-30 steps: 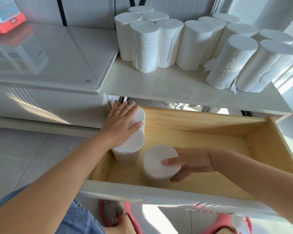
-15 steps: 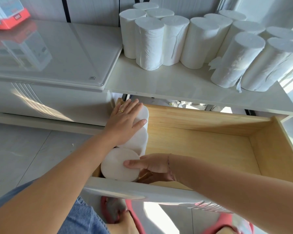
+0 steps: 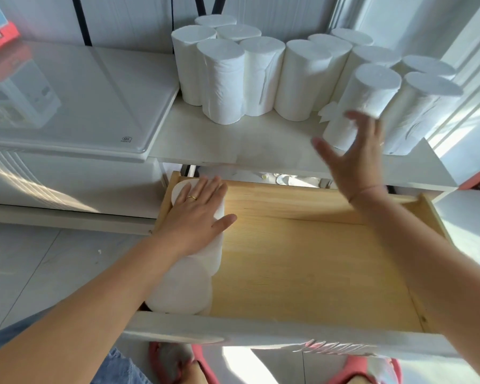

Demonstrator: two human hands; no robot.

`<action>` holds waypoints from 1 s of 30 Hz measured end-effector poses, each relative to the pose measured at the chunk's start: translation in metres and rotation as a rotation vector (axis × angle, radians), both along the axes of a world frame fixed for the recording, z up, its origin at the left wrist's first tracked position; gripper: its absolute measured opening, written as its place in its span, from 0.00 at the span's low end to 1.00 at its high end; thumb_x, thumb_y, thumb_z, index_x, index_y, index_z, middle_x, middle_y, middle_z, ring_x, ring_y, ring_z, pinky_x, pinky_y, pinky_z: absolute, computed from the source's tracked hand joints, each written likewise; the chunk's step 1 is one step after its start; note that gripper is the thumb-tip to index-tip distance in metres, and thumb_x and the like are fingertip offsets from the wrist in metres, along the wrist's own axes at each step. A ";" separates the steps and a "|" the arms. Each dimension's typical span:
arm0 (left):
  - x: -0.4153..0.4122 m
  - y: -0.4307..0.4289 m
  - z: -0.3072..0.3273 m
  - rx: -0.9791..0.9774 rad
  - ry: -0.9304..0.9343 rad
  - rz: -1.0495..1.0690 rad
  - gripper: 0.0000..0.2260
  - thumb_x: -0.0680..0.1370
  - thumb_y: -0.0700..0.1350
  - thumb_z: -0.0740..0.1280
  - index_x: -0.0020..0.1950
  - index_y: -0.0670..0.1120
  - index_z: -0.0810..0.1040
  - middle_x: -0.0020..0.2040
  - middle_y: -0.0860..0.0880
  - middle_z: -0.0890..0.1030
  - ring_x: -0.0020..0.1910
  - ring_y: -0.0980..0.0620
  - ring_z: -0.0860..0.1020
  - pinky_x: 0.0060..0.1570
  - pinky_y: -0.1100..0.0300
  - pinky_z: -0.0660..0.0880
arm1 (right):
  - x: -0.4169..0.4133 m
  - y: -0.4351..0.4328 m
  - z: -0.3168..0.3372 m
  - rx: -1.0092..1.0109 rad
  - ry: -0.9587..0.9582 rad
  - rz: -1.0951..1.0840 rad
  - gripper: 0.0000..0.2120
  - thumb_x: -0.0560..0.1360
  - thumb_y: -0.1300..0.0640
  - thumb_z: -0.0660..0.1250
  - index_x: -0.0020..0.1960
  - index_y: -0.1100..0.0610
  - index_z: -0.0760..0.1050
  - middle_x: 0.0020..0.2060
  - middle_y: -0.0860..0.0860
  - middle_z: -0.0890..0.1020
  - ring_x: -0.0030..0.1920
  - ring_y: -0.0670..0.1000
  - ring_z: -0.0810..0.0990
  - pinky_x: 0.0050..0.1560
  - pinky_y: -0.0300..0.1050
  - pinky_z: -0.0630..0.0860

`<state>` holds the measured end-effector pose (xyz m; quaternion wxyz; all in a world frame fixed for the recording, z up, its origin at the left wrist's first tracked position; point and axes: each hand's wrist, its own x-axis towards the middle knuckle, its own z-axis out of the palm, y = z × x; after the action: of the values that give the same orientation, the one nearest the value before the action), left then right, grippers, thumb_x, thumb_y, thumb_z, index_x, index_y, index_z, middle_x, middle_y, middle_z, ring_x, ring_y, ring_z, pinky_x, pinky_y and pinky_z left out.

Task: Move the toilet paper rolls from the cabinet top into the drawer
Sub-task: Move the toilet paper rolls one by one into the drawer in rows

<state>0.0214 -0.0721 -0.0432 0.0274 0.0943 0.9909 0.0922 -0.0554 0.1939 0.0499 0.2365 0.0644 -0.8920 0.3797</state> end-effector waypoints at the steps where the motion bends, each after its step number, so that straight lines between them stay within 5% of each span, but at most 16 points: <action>1: -0.001 0.002 -0.001 0.005 0.001 -0.011 0.38 0.70 0.70 0.34 0.76 0.54 0.39 0.76 0.56 0.37 0.73 0.59 0.33 0.72 0.55 0.35 | -0.014 0.013 0.008 0.086 0.088 -0.056 0.33 0.70 0.46 0.71 0.67 0.63 0.67 0.65 0.61 0.69 0.67 0.60 0.68 0.69 0.52 0.63; 7: -0.004 0.006 0.001 0.014 0.036 -0.014 0.32 0.75 0.66 0.40 0.76 0.54 0.41 0.75 0.59 0.36 0.71 0.62 0.31 0.70 0.58 0.32 | -0.087 0.058 0.043 0.537 0.029 -0.208 0.44 0.72 0.32 0.60 0.75 0.60 0.56 0.76 0.60 0.57 0.78 0.59 0.50 0.77 0.60 0.42; 11: -0.003 0.007 0.004 0.014 0.051 -0.017 0.32 0.75 0.66 0.41 0.76 0.54 0.42 0.75 0.59 0.37 0.72 0.61 0.32 0.71 0.58 0.32 | -0.119 0.068 0.062 0.737 -0.090 -0.136 0.48 0.70 0.26 0.53 0.75 0.60 0.57 0.74 0.60 0.65 0.77 0.59 0.56 0.75 0.62 0.36; 14: -0.003 0.008 0.005 0.027 0.045 -0.016 0.33 0.74 0.67 0.39 0.76 0.54 0.43 0.73 0.59 0.36 0.72 0.61 0.33 0.71 0.57 0.33 | -0.132 0.069 0.073 0.808 -0.216 -0.073 0.46 0.69 0.26 0.57 0.74 0.58 0.59 0.70 0.61 0.70 0.73 0.60 0.64 0.75 0.63 0.36; 22: -0.004 0.007 0.004 0.013 0.039 -0.022 0.34 0.73 0.67 0.37 0.76 0.54 0.42 0.73 0.59 0.36 0.72 0.61 0.33 0.70 0.58 0.32 | -0.073 0.041 0.086 0.610 -0.378 0.187 0.46 0.62 0.38 0.75 0.74 0.47 0.59 0.68 0.60 0.65 0.69 0.65 0.64 0.69 0.59 0.62; 30: -0.003 0.010 0.005 -0.017 0.040 0.001 0.34 0.73 0.66 0.38 0.76 0.53 0.46 0.77 0.56 0.43 0.75 0.57 0.38 0.72 0.56 0.35 | 0.057 -0.012 0.042 0.433 -0.302 0.470 0.48 0.53 0.31 0.69 0.71 0.41 0.63 0.60 0.50 0.67 0.63 0.55 0.66 0.64 0.45 0.62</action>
<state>0.0182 -0.0624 -0.0385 0.0083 0.0953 0.9921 0.0817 0.0012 0.1816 0.0917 -0.0110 0.2596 -0.9377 0.2308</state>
